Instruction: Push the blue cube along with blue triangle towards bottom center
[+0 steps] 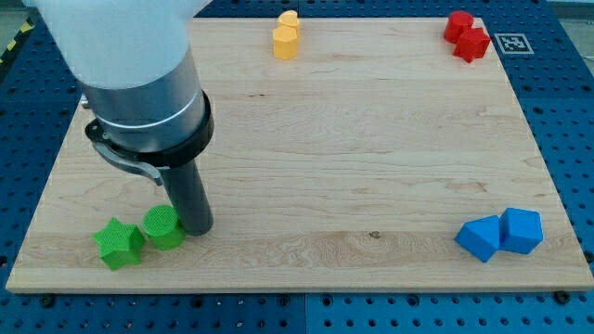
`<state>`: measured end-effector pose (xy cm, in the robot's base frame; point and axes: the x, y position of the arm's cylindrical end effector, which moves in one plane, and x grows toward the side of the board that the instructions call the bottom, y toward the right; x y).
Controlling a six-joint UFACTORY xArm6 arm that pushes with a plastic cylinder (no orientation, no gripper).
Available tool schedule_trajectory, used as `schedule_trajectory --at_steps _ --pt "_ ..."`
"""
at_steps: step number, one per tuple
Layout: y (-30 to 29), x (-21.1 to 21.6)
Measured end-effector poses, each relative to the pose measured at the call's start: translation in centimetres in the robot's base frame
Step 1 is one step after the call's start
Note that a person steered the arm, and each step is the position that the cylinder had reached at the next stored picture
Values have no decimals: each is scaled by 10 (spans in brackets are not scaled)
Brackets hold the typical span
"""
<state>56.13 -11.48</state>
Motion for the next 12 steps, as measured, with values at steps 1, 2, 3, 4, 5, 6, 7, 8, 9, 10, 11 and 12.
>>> schedule_trajectory --at_steps 1,2,3,4,5,6,7,8,9,10,11,12 --pt "10 1" --pt "77 -18" --pt "149 -51" --pt "229 -71" --pt "310 -72" --pt "401 -72" --pt "435 -31" --pt "435 13" --pt "435 14" --pt "429 14" --pt "414 19" --pt "402 21"
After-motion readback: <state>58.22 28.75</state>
